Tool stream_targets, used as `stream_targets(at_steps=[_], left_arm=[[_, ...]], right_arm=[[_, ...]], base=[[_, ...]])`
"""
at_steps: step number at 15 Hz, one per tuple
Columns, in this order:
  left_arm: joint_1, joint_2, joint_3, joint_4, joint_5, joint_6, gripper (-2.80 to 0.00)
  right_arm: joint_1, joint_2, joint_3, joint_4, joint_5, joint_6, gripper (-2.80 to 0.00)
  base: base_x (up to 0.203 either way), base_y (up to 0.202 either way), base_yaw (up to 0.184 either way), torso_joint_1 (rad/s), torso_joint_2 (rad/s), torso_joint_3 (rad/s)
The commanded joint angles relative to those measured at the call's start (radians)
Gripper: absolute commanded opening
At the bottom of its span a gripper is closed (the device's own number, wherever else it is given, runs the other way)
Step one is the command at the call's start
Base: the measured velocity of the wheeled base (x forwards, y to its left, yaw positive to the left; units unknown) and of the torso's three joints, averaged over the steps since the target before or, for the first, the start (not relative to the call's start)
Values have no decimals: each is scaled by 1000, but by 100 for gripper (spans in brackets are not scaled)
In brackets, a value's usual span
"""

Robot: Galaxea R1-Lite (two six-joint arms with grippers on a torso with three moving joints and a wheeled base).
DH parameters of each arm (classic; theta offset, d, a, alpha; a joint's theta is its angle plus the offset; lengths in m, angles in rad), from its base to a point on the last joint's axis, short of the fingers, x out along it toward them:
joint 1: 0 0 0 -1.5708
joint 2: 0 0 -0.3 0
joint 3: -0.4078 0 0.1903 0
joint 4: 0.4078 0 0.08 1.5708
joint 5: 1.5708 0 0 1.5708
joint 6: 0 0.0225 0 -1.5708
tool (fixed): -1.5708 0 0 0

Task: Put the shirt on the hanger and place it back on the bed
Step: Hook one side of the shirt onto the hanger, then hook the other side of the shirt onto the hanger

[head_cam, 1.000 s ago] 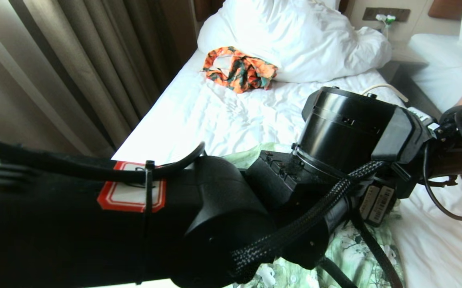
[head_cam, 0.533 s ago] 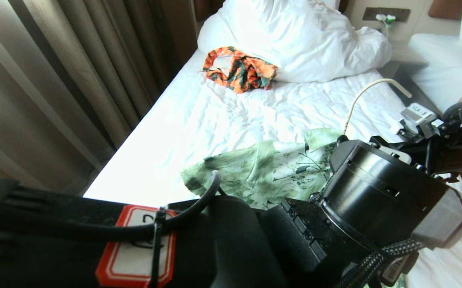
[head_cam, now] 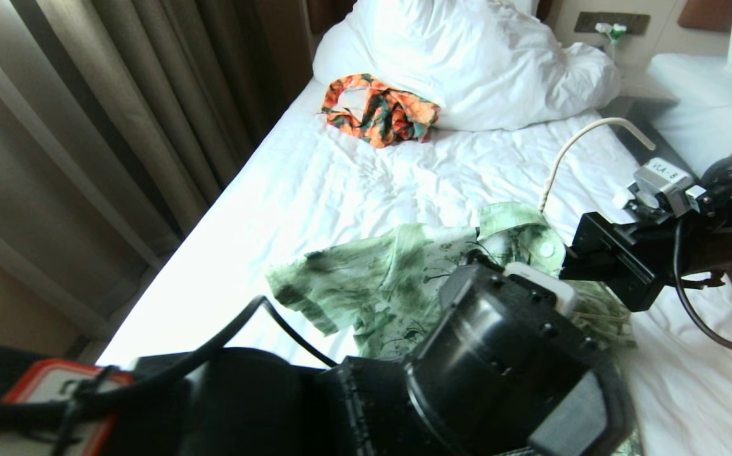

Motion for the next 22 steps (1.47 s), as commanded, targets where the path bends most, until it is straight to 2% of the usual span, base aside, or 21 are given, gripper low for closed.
stream_targets(at_steps=[1,4,6,10,13,14,16,18,19,22], left_arm=[[6,-139,104,-6,10,1,-280],[46,-299,213,-10,16,13,-280],[83,-410,242,-2,15,31,-280],[164,-570,250,7,12,113,-280],[178,-557,214,5,11,136,-280],[178,-541,214,-2,11,151,0],[178,-528,203,-8,-3,173,0],[192,-522,172,-6,-82,194,0],[207,-517,169,-7,-118,226,0],[238,-475,158,-8,-193,263,0]], right_arm=[[27,-11,5,5,7,-7,-280],[65,-13,-3,6,6,-4,-280],[88,-13,-3,5,4,5,-280],[121,-22,-16,5,0,16,-280],[139,-24,-16,5,-2,16,-280],[140,-22,-16,5,-2,16,-280],[146,-24,-16,5,-2,16,-280],[152,-23,-17,4,-2,16,-280],[156,-22,-17,3,-2,16,-280],[161,-18,-17,3,-2,16,-280]], base=[[0,0,0,0,0,0],[0,0,0,0,0,0],[0,0,0,0,0,0],[0,0,0,0,0,0],[0,0,0,0,0,0],[0,0,0,0,0,0],[0,0,0,0,0,0],[0,0,0,0,0,0],[0,0,0,0,0,0],[0,0,0,0,0,0]])
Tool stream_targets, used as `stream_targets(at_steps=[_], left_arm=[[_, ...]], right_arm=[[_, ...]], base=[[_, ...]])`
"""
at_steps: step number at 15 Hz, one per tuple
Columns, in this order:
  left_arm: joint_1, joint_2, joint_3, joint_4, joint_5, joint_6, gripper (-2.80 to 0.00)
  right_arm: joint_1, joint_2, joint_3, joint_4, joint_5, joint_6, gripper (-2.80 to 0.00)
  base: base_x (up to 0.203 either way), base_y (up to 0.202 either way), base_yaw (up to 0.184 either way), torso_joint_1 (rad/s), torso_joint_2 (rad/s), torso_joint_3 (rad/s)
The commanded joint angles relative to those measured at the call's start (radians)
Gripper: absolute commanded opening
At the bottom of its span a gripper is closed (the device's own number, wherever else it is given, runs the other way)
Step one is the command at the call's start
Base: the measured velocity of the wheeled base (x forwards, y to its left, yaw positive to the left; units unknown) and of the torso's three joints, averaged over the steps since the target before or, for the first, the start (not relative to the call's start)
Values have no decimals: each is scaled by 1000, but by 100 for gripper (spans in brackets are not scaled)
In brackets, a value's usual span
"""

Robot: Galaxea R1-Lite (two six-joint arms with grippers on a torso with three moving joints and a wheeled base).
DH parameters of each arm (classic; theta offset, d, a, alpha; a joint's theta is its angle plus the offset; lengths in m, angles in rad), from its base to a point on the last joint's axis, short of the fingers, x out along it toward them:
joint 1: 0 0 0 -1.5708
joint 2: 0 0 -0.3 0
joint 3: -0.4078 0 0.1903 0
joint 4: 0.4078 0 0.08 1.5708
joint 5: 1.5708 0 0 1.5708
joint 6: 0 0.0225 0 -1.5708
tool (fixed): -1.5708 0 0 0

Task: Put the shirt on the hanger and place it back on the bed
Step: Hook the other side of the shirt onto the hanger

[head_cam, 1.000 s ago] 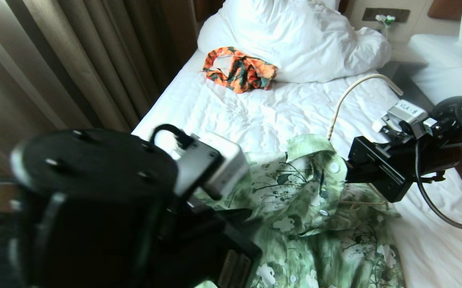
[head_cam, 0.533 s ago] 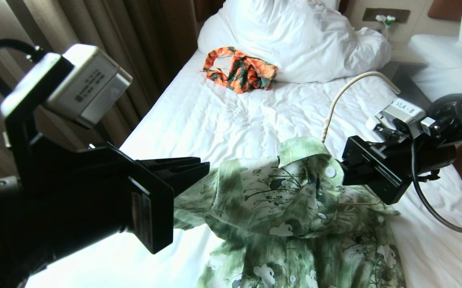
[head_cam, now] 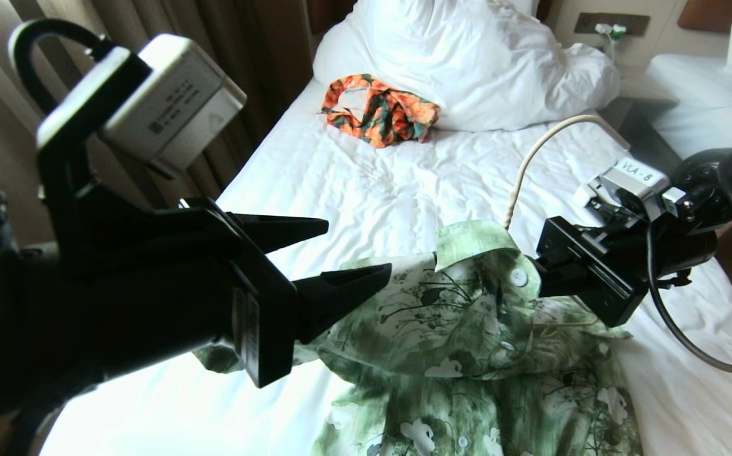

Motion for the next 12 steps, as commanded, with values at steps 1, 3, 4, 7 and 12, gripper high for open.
stream_targets(at_steps=[1,3,4,7,12], left_arm=[[20,49,-9,-1,-13,4,0],[57,89,-29,-3,-39,44,0],[72,102,-39,-15,-71,67,0],[76,137,-55,-27,-93,86,0],[49,205,-73,-27,-133,86,0]], right_arm=[[2,4,0,4,8,-7,-280],[2,6,0,4,8,-7,-280],[1,6,0,3,8,-7,-280],[1,10,-2,3,8,-7,-280],[1,16,-6,1,8,-9,-280]], base=[[0,0,0,0,0,0],[0,0,0,0,0,0],[0,0,0,0,0,0],[0,0,0,0,0,0],[0,0,0,0,0,0]])
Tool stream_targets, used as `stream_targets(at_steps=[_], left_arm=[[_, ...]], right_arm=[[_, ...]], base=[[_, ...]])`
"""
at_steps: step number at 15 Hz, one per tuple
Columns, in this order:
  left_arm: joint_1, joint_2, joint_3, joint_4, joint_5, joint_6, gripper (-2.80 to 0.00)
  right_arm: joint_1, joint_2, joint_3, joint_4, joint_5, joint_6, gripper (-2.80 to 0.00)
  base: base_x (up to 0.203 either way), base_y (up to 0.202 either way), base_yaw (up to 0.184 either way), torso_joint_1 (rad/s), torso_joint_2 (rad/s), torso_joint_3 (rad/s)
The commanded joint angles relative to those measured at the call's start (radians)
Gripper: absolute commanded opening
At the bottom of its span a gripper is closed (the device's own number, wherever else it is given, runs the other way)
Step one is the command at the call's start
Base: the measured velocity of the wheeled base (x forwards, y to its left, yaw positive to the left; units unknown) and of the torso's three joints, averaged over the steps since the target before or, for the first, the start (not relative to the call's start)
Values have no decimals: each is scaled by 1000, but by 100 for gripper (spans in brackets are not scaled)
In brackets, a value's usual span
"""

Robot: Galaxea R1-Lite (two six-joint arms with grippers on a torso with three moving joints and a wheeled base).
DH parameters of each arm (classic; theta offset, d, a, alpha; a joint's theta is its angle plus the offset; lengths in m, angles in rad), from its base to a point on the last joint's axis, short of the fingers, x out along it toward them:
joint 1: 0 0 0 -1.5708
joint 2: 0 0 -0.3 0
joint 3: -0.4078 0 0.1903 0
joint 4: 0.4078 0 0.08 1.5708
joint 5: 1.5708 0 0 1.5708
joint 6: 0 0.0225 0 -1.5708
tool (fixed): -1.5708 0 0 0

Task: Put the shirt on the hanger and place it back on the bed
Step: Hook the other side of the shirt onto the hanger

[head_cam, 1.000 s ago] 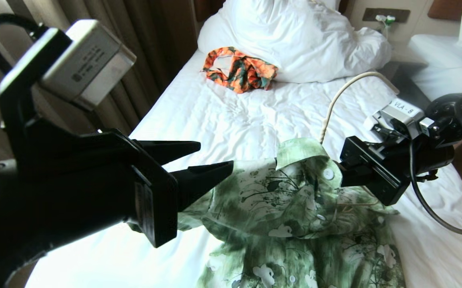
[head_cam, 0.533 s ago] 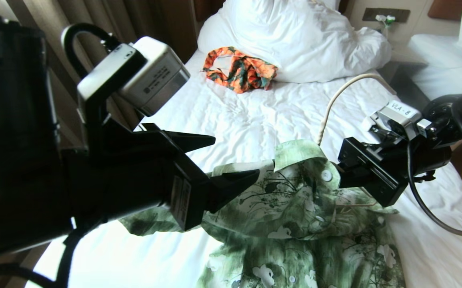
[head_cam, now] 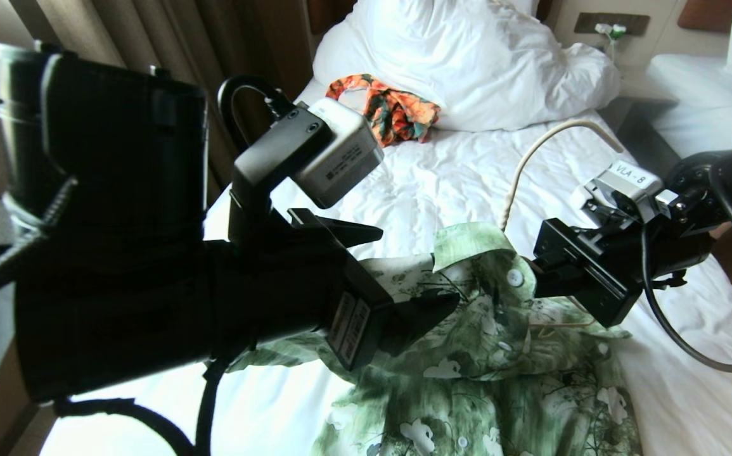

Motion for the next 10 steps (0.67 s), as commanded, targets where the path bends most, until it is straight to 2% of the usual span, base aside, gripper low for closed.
stream_targets(at_steps=[1,10], left_arm=[[-3,50,-14,-2,0,1,0],[7,162,-87,-14,-21,2,0]], right_arm=[[-1,2,-1,5,8,-8,-280],[-3,2,-1,3,10,-11,-280]], base=[[0,0,0,0,0,0],[0,0,0,0,0,0]])
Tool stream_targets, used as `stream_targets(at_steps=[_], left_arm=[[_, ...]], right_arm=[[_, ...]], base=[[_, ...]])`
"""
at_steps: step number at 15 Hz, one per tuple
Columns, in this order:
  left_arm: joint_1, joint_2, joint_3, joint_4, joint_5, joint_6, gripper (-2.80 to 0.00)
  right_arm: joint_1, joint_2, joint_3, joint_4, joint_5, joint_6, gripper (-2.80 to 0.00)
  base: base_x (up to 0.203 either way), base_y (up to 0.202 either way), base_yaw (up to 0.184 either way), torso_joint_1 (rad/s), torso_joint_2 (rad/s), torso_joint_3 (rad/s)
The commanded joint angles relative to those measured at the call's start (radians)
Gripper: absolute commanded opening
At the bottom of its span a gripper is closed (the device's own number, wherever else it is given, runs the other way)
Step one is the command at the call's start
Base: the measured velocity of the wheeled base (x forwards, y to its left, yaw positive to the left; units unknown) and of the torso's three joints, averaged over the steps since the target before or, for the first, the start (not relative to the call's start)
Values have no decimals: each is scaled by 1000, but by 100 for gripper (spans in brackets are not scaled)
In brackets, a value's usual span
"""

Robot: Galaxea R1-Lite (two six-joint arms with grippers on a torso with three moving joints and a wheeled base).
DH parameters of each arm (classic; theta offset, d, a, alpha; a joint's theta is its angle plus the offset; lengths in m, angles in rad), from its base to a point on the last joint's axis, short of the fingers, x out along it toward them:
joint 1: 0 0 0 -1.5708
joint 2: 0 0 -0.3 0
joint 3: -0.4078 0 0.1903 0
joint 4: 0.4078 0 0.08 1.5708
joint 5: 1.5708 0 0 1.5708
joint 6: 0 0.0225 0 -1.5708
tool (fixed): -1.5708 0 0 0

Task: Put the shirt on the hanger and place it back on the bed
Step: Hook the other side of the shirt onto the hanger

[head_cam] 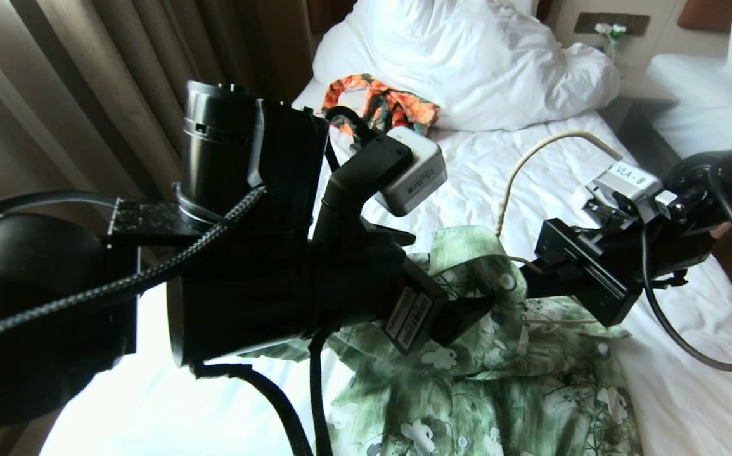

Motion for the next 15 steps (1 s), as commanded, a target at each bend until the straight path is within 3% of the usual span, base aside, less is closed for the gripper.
stream_targets(at_steps=[1,15], left_arm=[[0,18,-2,0,0,2,-280],[0,9,5,-3,2,3,-280]], right_arm=[[-1,3,-1,4,11,-8,-280],[-7,10,-24,6,14,-2,-280]], base=[[0,0,0,0,0,0],[0,0,0,0,0,0]])
